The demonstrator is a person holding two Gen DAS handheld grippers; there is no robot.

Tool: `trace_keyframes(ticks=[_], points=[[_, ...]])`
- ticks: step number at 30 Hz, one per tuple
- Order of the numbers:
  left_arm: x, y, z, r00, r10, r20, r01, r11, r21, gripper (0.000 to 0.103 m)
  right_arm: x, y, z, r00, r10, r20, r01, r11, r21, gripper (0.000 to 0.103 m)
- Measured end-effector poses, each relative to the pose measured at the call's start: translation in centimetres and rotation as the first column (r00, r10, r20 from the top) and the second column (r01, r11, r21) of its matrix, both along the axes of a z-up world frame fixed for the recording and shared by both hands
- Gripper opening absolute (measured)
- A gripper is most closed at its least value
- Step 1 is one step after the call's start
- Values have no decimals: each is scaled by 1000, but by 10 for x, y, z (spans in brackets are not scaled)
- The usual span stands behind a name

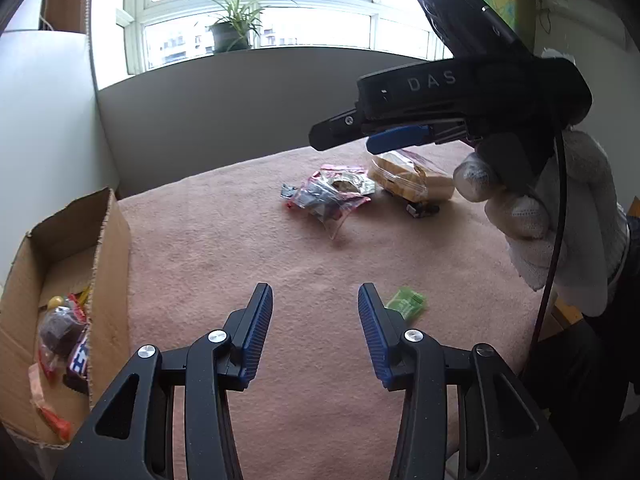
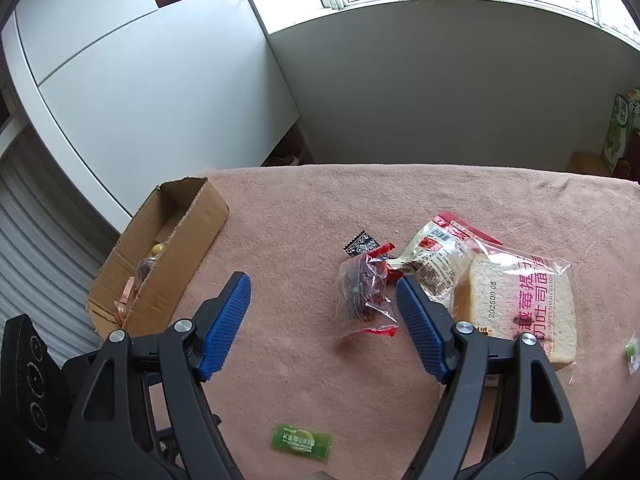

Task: Organize snacks
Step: 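Move the right tool to the green candy packet while the left tool approaches the bagged dark pastry, then close the left gripper on the bagged dark pastry while the right gripper grasps the green candy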

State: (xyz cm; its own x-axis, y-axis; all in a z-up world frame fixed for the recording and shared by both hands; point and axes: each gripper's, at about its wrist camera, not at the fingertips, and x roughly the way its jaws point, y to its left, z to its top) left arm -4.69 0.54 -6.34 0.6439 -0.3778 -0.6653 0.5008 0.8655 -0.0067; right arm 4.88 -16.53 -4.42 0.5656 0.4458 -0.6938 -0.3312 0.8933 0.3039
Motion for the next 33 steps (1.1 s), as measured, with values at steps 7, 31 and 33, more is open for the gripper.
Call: trace_keyframes(ticks=[7,31,33], points=[[-1,-9,-13,999,-14,-32,14,1000,23,43,-29,-9,-18,997,65,-47,-65,998,-17,78],[143,-67,-20,948,211,-240,-224,974,-30,53,-79,-26,-68,984,159,-80,-166,983,-83,78],[143,-70,-28,948,208,-239,-214,977,2,56,-79,-31,-69,984,159,-82,-165,983,-81,78]])
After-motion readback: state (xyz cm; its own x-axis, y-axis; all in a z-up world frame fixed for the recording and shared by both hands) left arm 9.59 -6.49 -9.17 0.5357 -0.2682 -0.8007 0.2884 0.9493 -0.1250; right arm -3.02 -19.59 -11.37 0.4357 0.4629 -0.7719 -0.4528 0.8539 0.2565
